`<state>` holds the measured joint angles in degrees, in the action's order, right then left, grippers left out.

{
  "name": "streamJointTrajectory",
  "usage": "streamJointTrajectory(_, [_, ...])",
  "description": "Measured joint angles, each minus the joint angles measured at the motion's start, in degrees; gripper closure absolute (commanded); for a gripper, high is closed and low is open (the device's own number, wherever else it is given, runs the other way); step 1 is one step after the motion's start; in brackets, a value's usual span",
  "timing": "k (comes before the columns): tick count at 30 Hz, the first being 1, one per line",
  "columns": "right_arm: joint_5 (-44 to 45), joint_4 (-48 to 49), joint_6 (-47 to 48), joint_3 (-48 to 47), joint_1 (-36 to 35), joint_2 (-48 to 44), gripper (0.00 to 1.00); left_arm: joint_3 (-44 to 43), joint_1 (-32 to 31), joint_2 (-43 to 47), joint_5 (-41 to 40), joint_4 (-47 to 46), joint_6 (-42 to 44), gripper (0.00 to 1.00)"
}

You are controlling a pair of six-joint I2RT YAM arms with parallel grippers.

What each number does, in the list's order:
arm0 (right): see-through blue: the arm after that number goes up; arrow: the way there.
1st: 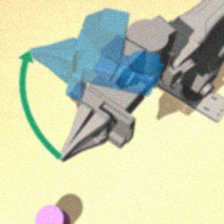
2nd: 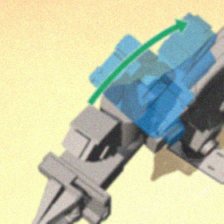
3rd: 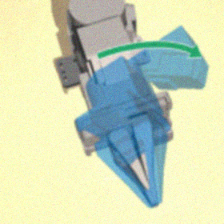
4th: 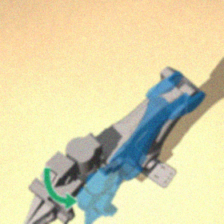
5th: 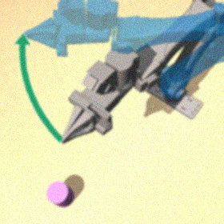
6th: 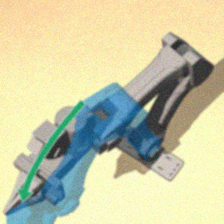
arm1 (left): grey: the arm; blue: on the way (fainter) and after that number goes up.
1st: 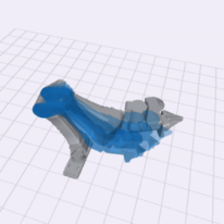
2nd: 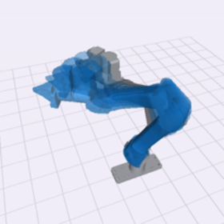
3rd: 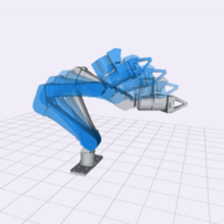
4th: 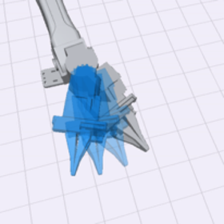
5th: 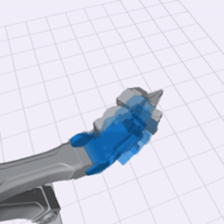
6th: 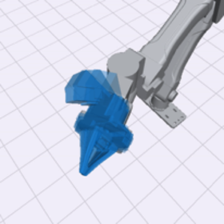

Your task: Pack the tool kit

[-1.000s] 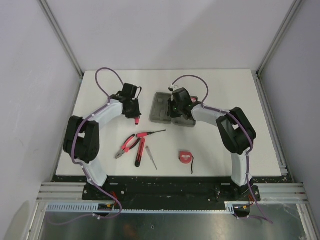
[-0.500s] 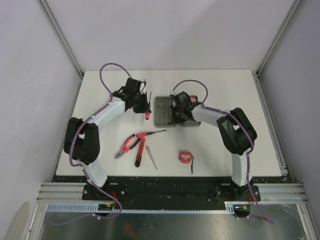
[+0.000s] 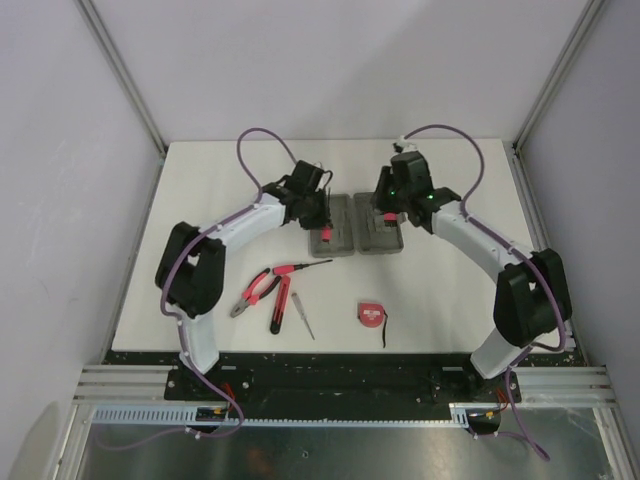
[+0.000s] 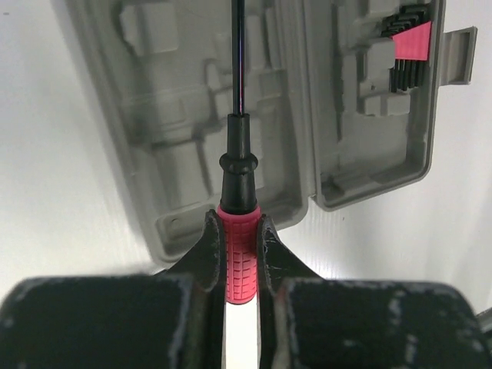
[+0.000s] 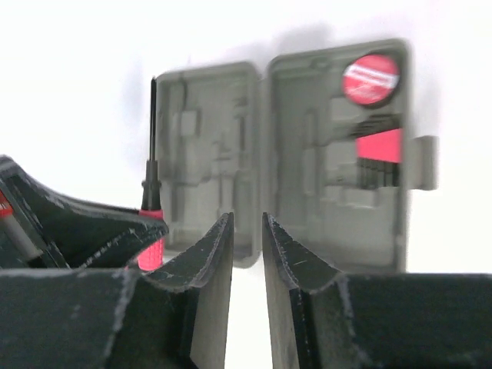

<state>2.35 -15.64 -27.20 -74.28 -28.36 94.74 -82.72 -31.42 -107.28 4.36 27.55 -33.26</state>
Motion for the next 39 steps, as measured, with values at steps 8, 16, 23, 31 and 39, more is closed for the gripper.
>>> streamJointTrajectory(8, [2.8, -3.1, -2.9, 4.5, 4.9, -2.1, 0.73, -7.1, -5.8, -7.8, -5.2, -0.3, -4.5, 1.00])
streamJointTrajectory(16, [2.8, -5.8, -4.2, 8.9, 7.3, -4.9, 0.73, -8.4, -6.5, -11.5, -6.3, 0.0, -7.8, 0.99])
streamJointTrajectory(23, [2.6, -5.9, -4.2, 9.0, 9.0, -7.3, 0.73, -9.7, -6.6, -14.6, -6.1, 0.0, -9.4, 0.92])
streamJointTrajectory(31, [1.4, -6.4, -4.2, 9.8, 9.1, -7.3, 0.73, -12.4, -6.6, -16.0, -6.2, -0.1, -10.5, 0.48])
streamJointTrajectory(39, [1.0, -6.4, -4.2, 9.8, 9.1, -7.3, 0.73, -12.3, -6.7, -15.7, -7.4, -0.1, -10.7, 0.31])
